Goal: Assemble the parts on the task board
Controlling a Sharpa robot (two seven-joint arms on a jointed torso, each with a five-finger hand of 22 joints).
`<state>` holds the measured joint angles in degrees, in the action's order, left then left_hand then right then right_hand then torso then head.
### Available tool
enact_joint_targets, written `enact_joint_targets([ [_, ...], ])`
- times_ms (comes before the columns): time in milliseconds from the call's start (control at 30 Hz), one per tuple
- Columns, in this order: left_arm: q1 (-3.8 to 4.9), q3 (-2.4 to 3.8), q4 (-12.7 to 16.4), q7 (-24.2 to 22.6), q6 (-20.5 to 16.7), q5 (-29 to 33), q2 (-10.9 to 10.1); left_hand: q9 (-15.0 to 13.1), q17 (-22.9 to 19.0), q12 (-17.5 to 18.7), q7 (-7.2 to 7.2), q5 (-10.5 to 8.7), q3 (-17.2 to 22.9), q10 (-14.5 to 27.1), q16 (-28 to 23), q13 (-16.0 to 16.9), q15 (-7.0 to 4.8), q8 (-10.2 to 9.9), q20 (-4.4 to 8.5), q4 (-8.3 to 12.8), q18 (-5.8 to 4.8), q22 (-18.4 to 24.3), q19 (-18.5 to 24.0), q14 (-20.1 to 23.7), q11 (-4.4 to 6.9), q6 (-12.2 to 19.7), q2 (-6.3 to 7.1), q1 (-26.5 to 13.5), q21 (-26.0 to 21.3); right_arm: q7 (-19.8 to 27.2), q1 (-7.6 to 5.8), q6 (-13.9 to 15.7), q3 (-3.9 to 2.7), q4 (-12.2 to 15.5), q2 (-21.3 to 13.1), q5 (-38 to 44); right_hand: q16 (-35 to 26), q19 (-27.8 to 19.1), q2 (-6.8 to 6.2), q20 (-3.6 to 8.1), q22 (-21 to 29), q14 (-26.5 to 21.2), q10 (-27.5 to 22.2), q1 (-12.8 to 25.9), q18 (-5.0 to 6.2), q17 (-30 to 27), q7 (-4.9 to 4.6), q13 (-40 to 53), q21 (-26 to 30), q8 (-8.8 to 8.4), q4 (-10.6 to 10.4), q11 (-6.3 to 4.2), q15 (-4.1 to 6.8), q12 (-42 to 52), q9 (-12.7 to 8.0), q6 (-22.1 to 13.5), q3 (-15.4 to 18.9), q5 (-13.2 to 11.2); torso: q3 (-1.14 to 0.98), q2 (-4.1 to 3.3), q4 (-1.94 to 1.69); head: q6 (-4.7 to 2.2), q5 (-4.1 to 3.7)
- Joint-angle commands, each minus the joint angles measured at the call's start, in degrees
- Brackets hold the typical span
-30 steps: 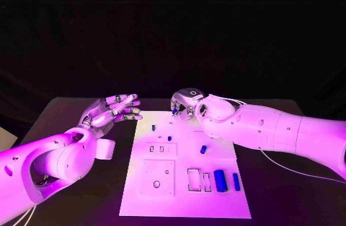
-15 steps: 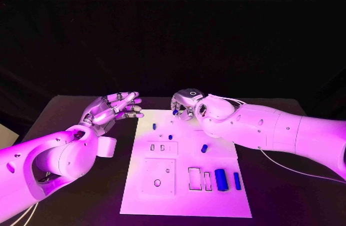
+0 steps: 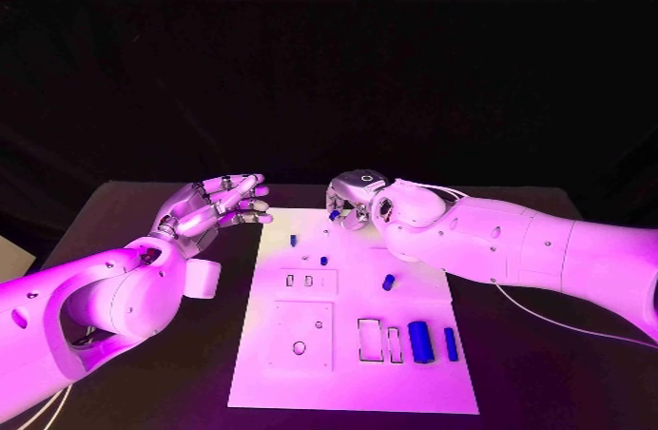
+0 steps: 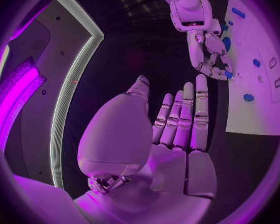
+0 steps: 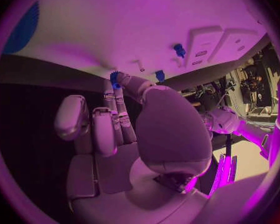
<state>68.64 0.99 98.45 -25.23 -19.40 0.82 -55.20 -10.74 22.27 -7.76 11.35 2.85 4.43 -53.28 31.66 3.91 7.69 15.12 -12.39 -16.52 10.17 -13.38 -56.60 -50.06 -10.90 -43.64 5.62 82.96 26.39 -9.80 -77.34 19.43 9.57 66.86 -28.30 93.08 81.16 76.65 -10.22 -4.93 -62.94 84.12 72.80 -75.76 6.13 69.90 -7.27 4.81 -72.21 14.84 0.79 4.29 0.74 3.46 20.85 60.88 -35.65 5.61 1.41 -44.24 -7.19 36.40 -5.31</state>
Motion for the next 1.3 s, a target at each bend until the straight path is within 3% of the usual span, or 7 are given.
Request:
enact_joint_targets([
  [33, 0.12, 0.06, 0.06, -0.33, 1.06, -0.31, 0.14, 0.09, 0.05, 0.2, 2.79, -0.02, -0.29, 0.05, 0.35, -0.03, 0.02, -0.14, -0.16, 0.16, -0.06, -0.05, 0.42, 0.52, -0.12, 0.16, -0.3, 0.38, 0.28, -0.07, 0.13, -1.21, 0.1, -0.23, 0.32, 0.9, 0.22, -0.18, -0.39, -0.34, 0.09, 2.39, 0.12, 0.59, -0.62, -0.07, -0.39, -0.07, 0.35, -0.15, -0.09, -0.42, -0.13, 0.03, 0.16, -0.44, -0.39, 0.11, -0.01, -0.03, -0.06, -0.07, -0.03],
  [667, 0.15, 0.06, -0.03, -0.23, 1.13, -0.31, 0.28, 0.09, 0.05, 0.2, 2.79, -0.02, -0.29, 0.05, 0.35, -0.03, 0.02, -0.14, -0.16, 0.16, -0.06, -0.05, 0.42, 0.52, -0.12, 0.16, -0.3, 0.38, 0.28, -0.01, 0.14, -0.31, 0.11, -1.7, 1.43, 0.74, 0.27, -0.73, -1.35, -0.83, 0.68, 2.24, -1.8, 1.33, -0.46, -0.39, -1.04, -0.55, 0.96, -1.06, -0.35, 0.26, -0.68, 0.01, 0.5, -2.18, -0.95, -0.39, 0.06, -0.08, -0.09, 0.02, 0.15],
  [967, 0.16, 0.05, -0.03, -0.24, 1.16, -0.31, 0.26, 0.1, 0.14, 0.25, 2.81, -0.02, -0.34, 0.1, 0.52, -0.04, 0.04, -0.16, -0.17, 0.14, -0.06, -0.12, 0.51, 0.63, -0.13, 0.21, -0.3, 0.39, 0.4, 0.47, 0.14, -0.05, 0.14, -2.02, 1.65, 0.51, -1.28, -3.13, -3.48, -1.84, 4.57, 1.21, -7.26, 2.41, 0.36, -3.93, -2.05, -1.13, 4.24, -2.75, -0.78, 1.59, -1.79, -0.01, 0.71, -5.01, -0.71, -0.54, 0.05, -0.1, 0.01, -0.06, 0.17],
  [1067, 0.16, 0.05, -0.06, -0.22, 1.04, -0.31, 0.26, 0.1, 0.14, 0.25, 2.81, -0.02, -0.34, 0.1, 0.52, -0.04, 0.04, -0.16, -0.17, 0.14, -0.06, -0.12, 0.51, 0.63, -0.13, 0.21, -0.3, 0.39, 0.4, 0.67, 0.14, 0.44, 0.15, -1.82, 1.41, 0.3, -3.76, -6.46, -4.35, -2.25, 10.38, -0.18, -12.04, 2.33, 1.54, -8.69, -2.35, -1.19, 8.99, -4.06, -0.73, 2.12, -2.35, 0.25, 0.59, -6.94, 1.62, 0.03, 0.06, -0.08, -0.02, 0.12, 0.09],
  [1133, 0.16, 0.05, -0.08, -0.21, 1.0, -0.31, 0.23, 0.11, 0.18, 0.27, 2.83, -0.02, -0.37, 0.14, 0.61, -0.05, 0.05, -0.17, -0.17, 0.11, -0.06, -0.16, 0.56, 0.69, -0.15, 0.25, -0.32, 0.34, 0.46, 0.74, 0.14, 0.78, 0.15, -1.59, 1.2, 0.2, -4.81, -7.31, -3.9, -2.28, 12.31, -0.46, -13.25, 1.59, 1.91, -10.46, -2.26, -1.04, 11.01, -4.84, -0.9, 2.17, -2.37, 0.76, 0.61, -7.8, 4.54, 0.16, 0.04, -0.09, -0.05, 0.06, 0.01],
  [1300, 0.16, 0.05, -0.26, -0.24, 0.99, -0.31, 0.24, 0.12, 0.22, 0.3, 2.86, -0.02, -0.37, 0.18, 0.71, -0.06, 0.06, -0.18, -0.18, 0.08, -0.07, -0.21, 0.61, 0.75, -0.17, 0.28, -0.39, 0.3, 0.53, 0.9, 0.15, 2.01, 0.16, -0.04, -0.24, -0.11, -5.28, -7.45, -3.29, -2.26, 13.34, -0.48, -14.2, 0.59, 2.04, -11.32, -2.14, -1.03, 12.27, -5.44, -1.2, 2.2, -2.37, 1.22, 0.59, -8.15, 7.34, 0.46, -0.04, -0.06, 0.06, -0.03, 0.27],
])
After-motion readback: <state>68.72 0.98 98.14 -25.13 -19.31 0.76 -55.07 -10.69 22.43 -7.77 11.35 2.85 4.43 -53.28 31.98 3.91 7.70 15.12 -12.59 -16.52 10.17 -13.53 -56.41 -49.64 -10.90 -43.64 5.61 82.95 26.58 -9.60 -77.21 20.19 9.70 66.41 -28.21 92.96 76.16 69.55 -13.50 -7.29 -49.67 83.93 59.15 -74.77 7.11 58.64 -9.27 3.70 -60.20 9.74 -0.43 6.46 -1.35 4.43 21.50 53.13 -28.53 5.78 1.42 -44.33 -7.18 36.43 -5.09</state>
